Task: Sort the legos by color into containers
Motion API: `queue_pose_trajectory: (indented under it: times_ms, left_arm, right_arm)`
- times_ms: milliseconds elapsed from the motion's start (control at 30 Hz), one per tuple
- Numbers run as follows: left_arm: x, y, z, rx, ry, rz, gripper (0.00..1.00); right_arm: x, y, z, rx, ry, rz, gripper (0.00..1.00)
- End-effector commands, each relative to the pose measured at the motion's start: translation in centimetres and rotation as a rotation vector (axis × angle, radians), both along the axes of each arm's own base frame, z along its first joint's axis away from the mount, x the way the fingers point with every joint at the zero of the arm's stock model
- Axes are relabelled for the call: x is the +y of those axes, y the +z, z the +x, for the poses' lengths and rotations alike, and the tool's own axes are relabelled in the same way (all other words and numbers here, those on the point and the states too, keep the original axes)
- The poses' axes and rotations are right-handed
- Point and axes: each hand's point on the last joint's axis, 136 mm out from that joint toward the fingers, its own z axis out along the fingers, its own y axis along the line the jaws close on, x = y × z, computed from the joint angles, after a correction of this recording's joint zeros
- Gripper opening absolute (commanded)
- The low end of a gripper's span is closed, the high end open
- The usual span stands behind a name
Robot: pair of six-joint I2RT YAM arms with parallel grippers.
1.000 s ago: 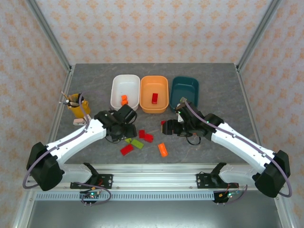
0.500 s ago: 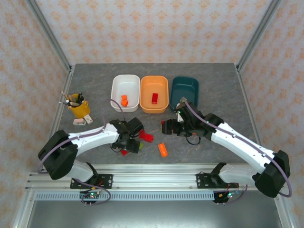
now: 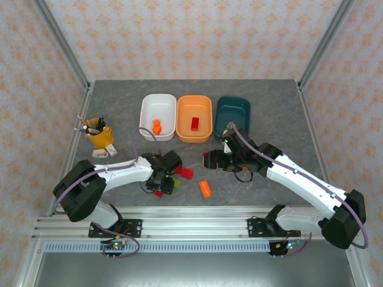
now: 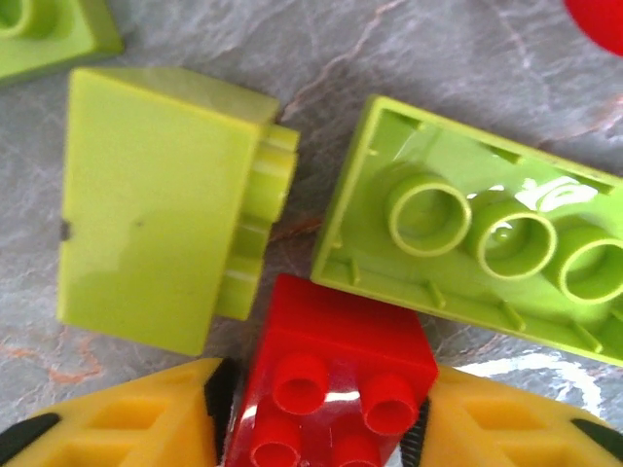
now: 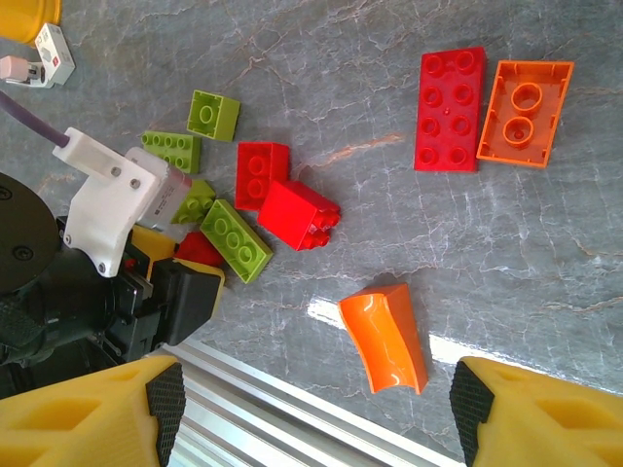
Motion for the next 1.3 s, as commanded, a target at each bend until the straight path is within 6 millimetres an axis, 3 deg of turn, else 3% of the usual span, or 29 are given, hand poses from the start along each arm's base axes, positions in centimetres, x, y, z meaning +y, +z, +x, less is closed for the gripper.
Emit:
queue_pose_trajectory:
  times_ms: [0,200,400,467,600,767,900,1033,1267]
  left_arm:
    - [1.4,-0.5,-0.2,-0.018,0.009,0.055,0.44]
    - [1.6,0.8,0.8,-0.072,0.061,0.065,0.33]
    - [0.6,8.2,2.5,-0.169,0.117,-0.015,0.32]
    - [-0.3,11.1,4.0,-0.196,0.139,-0.06,0.32]
    - [-1.6,14.8,8.5,-0.24,0.171,-0.104,0.31]
    - [-4.2,17.5,16.0,-0.308,0.179,-0.103,0.31]
    - [-5.4,16.7,20.9,-0.319,0.186,-0.048,0.31]
    - [-6.0,14.3,24.7,-0.299,0.223,0.001,0.31]
    - [-6.2,9.9,27.3,-0.26,0.241,0.087,0.3]
  right_arm:
    - [0.1,0.0,0.4,-0.014,-0.016,-0.001,0.74]
    - [0.0,0.7,0.9,-0.038,-0.031,-0.014,0.72]
    - [-1.0,4.8,2.8,-0.163,-0.121,0.006,0.71]
    - [-1.3,6.7,4.1,-0.211,-0.178,0.025,0.71]
    - [-2.2,8.9,6.7,-0.249,-0.273,0.051,0.72]
    - [-3.1,9.4,10.6,-0.204,-0.38,0.128,0.73]
    - [-4.1,9.5,12.9,-0.163,-0.45,0.165,0.73]
    - [-5.1,9.7,13.9,-0.157,-0.493,0.186,0.73]
    - [-5.8,8.2,12.5,-0.121,-0.494,0.173,0.73]
